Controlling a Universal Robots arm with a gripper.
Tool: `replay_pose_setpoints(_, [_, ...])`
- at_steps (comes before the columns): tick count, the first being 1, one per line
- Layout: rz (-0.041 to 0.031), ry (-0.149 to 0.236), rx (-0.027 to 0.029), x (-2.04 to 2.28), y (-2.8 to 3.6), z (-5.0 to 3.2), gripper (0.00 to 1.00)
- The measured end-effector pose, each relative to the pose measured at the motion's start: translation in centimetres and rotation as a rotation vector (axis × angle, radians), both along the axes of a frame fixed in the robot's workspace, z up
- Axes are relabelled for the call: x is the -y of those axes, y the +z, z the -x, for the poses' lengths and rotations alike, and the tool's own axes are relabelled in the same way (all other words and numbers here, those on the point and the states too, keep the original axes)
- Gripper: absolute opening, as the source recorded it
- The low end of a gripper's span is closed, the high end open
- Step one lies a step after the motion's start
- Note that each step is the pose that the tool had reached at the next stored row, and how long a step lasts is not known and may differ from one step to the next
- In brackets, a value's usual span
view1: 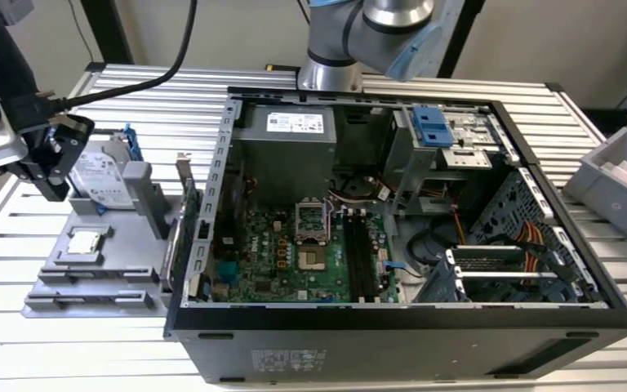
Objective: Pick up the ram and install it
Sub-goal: 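Pick up the ram and move it above insertion slot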
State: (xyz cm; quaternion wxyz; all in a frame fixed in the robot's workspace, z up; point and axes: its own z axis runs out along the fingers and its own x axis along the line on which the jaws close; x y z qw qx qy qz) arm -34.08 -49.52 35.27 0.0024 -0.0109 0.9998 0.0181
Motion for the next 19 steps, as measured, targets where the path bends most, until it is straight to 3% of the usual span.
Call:
replay_pose_setpoints(7, [-0.0001, 0.065, 0.0001, 0.0, -0.01, 0.01, 0.0])
replay_pose_setpoints(19, [0.0, 0.135, 0.0, 0.0, 0.0, 0.01, 0.0])
